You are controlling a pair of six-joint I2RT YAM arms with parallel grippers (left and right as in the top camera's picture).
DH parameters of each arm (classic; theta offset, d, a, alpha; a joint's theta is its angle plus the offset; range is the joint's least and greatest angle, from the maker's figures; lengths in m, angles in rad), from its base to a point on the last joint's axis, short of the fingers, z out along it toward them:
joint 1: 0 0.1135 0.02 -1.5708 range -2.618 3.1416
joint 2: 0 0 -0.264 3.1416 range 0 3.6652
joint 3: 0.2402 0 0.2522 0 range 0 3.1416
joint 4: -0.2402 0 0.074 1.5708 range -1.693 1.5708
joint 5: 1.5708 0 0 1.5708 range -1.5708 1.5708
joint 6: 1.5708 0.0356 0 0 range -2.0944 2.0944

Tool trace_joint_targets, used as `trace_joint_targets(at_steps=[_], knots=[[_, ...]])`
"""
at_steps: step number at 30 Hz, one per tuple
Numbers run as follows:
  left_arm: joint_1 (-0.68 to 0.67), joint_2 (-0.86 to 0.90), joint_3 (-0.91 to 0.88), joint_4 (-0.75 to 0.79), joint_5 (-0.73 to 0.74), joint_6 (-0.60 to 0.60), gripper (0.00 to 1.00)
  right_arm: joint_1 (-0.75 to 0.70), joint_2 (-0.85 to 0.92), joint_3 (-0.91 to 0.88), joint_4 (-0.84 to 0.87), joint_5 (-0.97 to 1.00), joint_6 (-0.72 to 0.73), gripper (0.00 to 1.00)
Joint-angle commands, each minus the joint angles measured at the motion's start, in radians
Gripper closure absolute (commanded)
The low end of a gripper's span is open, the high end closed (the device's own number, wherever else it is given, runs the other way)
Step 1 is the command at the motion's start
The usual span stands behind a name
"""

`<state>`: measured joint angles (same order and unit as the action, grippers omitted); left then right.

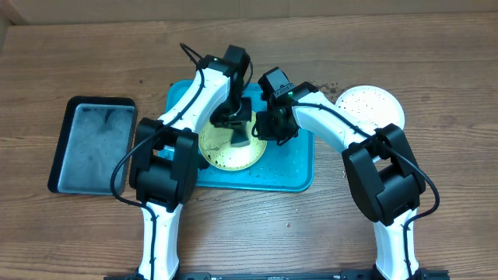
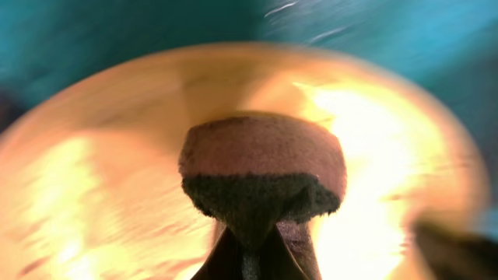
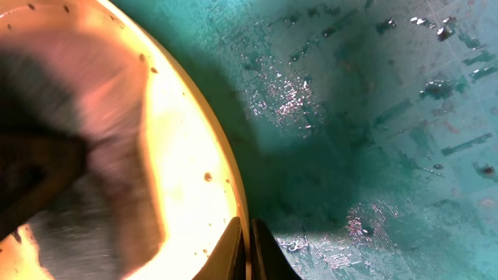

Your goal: Clean dirty plates on tray and stack at the side

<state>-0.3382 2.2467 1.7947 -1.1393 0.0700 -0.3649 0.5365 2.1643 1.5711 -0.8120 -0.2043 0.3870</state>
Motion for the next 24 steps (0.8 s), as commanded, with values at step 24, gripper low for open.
trace_joint_targets(at_steps=[24], knots=[[0.385, -0.294, 0.107, -0.190, -0.049, -0.089, 0.96, 0.001, -0.023, 0.087, -0.039, 0.009, -0.007, 0.96]])
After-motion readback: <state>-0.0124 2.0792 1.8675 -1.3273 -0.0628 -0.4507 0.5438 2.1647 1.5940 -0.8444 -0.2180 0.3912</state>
